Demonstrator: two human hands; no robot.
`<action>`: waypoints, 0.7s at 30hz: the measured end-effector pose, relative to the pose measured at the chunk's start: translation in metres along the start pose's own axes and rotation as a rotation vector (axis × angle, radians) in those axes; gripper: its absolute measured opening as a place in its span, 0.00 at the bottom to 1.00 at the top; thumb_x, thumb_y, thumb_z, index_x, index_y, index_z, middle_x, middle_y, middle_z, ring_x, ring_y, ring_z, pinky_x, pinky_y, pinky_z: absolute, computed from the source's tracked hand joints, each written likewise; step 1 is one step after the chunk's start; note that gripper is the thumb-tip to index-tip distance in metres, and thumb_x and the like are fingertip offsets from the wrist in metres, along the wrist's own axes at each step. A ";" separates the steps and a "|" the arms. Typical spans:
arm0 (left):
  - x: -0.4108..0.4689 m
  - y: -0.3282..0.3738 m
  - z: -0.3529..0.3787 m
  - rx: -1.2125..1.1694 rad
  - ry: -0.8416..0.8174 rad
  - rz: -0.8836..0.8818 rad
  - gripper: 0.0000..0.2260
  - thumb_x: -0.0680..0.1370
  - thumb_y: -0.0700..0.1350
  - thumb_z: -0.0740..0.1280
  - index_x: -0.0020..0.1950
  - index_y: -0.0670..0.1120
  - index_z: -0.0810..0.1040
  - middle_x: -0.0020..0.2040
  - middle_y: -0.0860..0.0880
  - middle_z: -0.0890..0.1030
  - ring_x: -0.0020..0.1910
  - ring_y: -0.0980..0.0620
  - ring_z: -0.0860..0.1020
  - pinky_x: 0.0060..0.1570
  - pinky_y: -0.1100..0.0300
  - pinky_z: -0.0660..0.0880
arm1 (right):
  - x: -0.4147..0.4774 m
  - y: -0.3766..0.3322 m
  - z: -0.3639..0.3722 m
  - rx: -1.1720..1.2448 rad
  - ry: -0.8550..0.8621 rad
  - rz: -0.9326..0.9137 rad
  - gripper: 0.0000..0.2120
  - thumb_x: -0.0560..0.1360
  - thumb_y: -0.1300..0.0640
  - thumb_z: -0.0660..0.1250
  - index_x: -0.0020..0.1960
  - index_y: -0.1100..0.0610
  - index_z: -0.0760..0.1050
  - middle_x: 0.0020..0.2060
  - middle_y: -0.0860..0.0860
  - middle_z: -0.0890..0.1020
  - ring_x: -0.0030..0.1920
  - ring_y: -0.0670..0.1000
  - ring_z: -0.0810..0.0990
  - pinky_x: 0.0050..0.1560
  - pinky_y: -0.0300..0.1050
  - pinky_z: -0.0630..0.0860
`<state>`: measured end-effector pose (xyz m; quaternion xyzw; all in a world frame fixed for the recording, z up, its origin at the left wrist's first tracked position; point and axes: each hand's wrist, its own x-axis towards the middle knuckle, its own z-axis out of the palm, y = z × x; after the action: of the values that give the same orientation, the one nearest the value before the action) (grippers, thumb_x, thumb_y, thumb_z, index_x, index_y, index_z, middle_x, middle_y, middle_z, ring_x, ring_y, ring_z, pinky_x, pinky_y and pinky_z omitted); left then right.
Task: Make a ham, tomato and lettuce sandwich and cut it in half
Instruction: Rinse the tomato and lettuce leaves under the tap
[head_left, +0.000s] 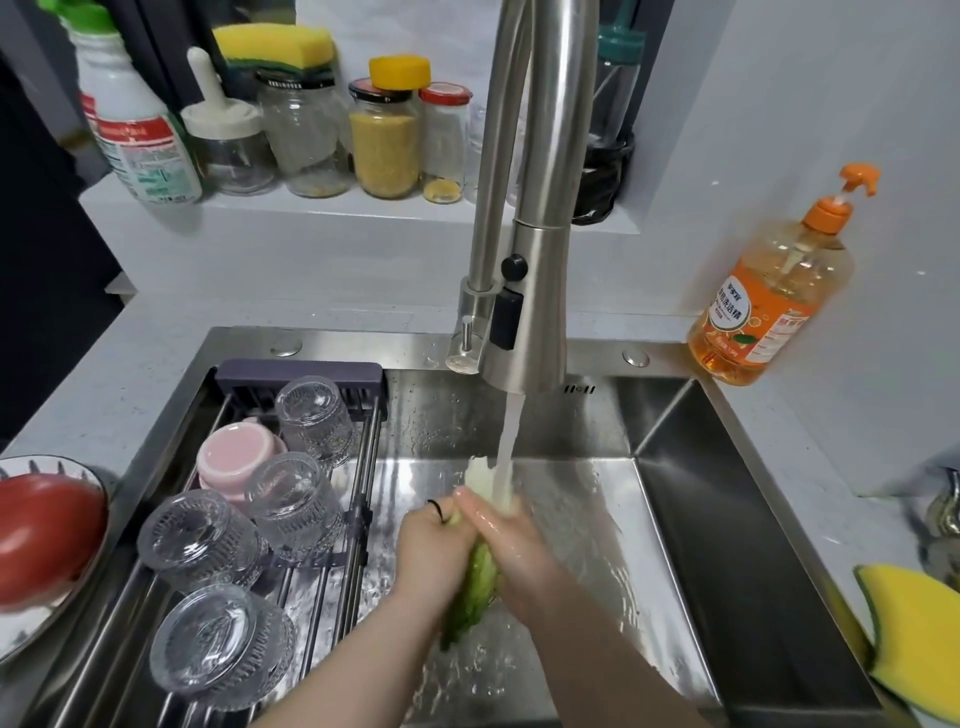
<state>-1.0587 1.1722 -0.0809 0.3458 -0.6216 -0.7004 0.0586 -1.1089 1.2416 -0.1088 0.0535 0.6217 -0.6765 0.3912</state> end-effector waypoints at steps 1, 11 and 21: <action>-0.002 -0.002 0.000 0.057 -0.050 0.010 0.07 0.75 0.35 0.63 0.41 0.44 0.78 0.20 0.54 0.76 0.19 0.63 0.72 0.19 0.71 0.66 | 0.002 0.001 -0.001 -0.005 0.004 -0.018 0.34 0.60 0.43 0.74 0.61 0.56 0.72 0.55 0.55 0.80 0.55 0.54 0.79 0.63 0.54 0.72; 0.003 -0.017 -0.018 -0.165 -0.319 -0.094 0.24 0.71 0.48 0.66 0.66 0.49 0.68 0.60 0.52 0.75 0.56 0.54 0.75 0.53 0.63 0.71 | 0.008 -0.022 -0.020 0.339 -0.174 -0.151 0.13 0.75 0.55 0.57 0.53 0.58 0.75 0.45 0.52 0.85 0.42 0.46 0.84 0.37 0.38 0.80; 0.009 -0.017 -0.017 -0.238 -0.392 -0.139 0.04 0.70 0.42 0.68 0.41 0.43 0.81 0.35 0.46 0.84 0.32 0.52 0.81 0.29 0.63 0.76 | 0.007 -0.020 -0.020 -0.101 0.012 -0.264 0.06 0.73 0.63 0.62 0.49 0.56 0.74 0.38 0.49 0.79 0.33 0.41 0.79 0.32 0.34 0.74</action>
<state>-1.0501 1.1573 -0.1002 0.2359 -0.5087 -0.8249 -0.0712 -1.1335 1.2545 -0.1011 -0.0446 0.6589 -0.6894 0.2975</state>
